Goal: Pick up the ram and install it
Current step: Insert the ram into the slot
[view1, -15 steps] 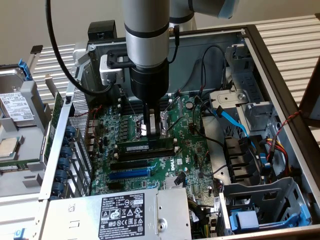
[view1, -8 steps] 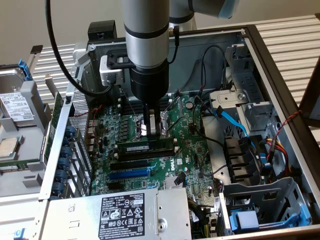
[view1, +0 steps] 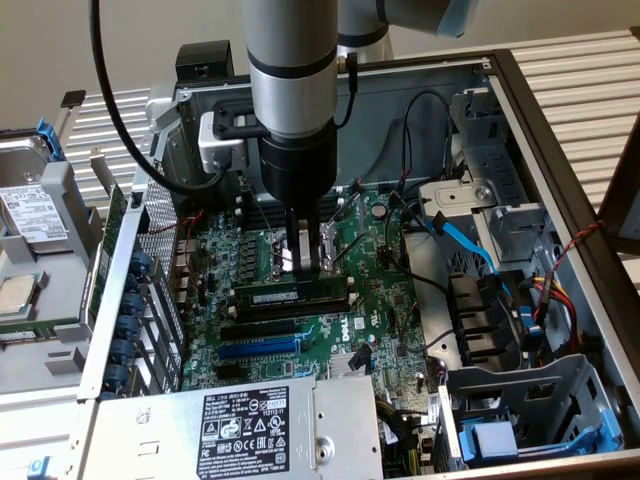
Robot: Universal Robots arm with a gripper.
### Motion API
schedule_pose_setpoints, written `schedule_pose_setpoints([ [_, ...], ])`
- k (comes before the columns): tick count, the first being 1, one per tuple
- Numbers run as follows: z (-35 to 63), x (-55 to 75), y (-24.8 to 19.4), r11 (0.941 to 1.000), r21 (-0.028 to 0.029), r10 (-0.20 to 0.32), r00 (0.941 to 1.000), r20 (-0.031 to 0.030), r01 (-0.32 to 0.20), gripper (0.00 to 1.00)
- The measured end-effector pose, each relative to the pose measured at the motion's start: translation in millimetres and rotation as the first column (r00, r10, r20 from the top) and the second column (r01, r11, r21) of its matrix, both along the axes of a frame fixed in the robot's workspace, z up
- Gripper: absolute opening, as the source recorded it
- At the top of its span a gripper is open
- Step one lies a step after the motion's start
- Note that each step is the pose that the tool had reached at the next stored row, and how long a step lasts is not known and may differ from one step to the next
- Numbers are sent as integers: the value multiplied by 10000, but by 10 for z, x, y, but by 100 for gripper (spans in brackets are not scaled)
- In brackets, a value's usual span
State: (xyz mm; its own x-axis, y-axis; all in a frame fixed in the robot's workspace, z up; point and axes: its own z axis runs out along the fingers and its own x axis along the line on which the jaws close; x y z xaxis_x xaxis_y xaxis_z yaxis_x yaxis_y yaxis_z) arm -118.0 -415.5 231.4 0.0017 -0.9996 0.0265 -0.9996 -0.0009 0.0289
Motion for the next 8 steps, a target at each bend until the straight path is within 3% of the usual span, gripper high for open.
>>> schedule_pose_setpoints([
  [8, -6, -12, 0, 10000, 6, 1, 10000, 23, -1, 13],
])
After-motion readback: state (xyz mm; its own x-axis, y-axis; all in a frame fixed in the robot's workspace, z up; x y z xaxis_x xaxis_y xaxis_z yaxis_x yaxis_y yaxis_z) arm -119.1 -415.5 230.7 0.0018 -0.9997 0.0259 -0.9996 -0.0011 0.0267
